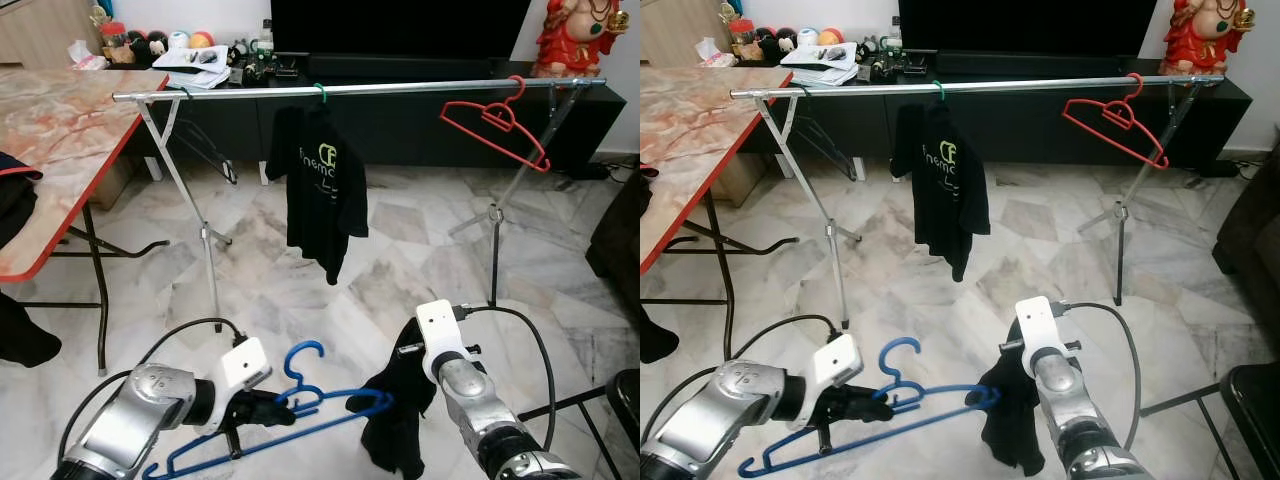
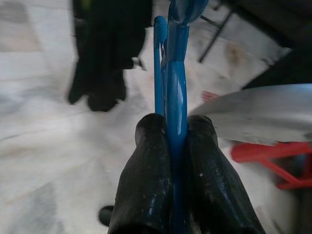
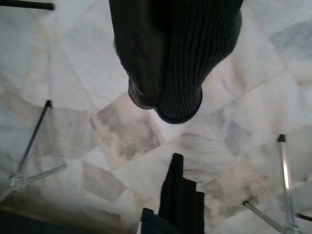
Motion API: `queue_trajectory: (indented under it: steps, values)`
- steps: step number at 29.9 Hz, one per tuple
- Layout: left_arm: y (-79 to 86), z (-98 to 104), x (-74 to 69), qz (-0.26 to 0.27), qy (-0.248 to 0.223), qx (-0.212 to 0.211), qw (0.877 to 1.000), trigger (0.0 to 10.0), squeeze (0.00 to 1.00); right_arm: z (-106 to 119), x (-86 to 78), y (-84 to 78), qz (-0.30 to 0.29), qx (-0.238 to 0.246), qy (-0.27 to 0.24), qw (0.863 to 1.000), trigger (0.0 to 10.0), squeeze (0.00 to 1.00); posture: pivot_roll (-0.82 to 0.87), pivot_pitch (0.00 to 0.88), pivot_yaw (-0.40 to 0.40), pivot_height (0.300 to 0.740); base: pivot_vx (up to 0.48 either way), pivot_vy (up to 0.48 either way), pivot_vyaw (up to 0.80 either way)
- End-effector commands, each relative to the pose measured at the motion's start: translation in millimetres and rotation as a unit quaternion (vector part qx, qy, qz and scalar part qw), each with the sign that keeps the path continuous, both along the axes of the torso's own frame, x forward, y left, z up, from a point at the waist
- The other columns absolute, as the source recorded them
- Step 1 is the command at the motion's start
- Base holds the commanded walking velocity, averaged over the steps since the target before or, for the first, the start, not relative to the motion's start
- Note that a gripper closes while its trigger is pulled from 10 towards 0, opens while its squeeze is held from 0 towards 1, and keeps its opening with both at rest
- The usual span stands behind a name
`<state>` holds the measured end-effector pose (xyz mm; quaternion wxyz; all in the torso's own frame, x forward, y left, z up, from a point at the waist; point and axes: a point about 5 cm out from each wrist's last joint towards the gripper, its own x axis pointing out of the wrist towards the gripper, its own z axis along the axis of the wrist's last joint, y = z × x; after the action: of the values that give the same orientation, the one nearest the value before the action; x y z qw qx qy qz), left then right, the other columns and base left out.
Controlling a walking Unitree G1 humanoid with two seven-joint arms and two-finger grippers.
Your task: Hang hanger
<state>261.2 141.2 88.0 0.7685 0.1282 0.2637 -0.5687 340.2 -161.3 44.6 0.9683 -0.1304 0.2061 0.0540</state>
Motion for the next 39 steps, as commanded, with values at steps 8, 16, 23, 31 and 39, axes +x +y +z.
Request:
queue_trajectory:
  steps: [8,16,23,31,39]
  values:
    - [-21.4,6.9,8.5,0.01,-0.013,-0.05,0.999,10.0,0.0,9.3,7.8,12.1,0.018,0.015,-0.003,1.0,10.0,0.0,0.02,0.088,-0.001,0.74,0.0,0.0,0.0]
    - [-20.1,-0.9,12.4,0.049,-0.027,-0.045,0.997,10.0,0.0,3.5,3.6,10.0,0.014,0.017,0.007,1.0,10.0,0.0,0.02,0.088,-0.001,0.74,0.0,0.0,0.0]
    - [-11.8,-5.6,17.5,0.067,-0.042,-0.026,0.997,10.0,0.0,2.1,2.6,9.0,0.011,0.017,0.01,1.0,10.0,0.0,0.03,0.087,0.001,0.74,0.0,0.0,0.0]
    - [-12.9,-9.1,25.5,0.099,-0.066,-0.031,0.992,10.0,0.0,2.6,2.9,8.3,0.008,0.018,0.009,1.0,10.0,0.0,0.02,0.083,0.001,0.74,0.0,0.0,0.0]
    - [-23.1,-5.7,27.6,0.115,-0.067,-0.081,0.988,10.0,0.0,-4.1,-2.0,11.1,0.01,0.024,0.023,0.999,10.0,0.0,0.03,0.08,-0.001,0.74,0.0,0.0,0.0]
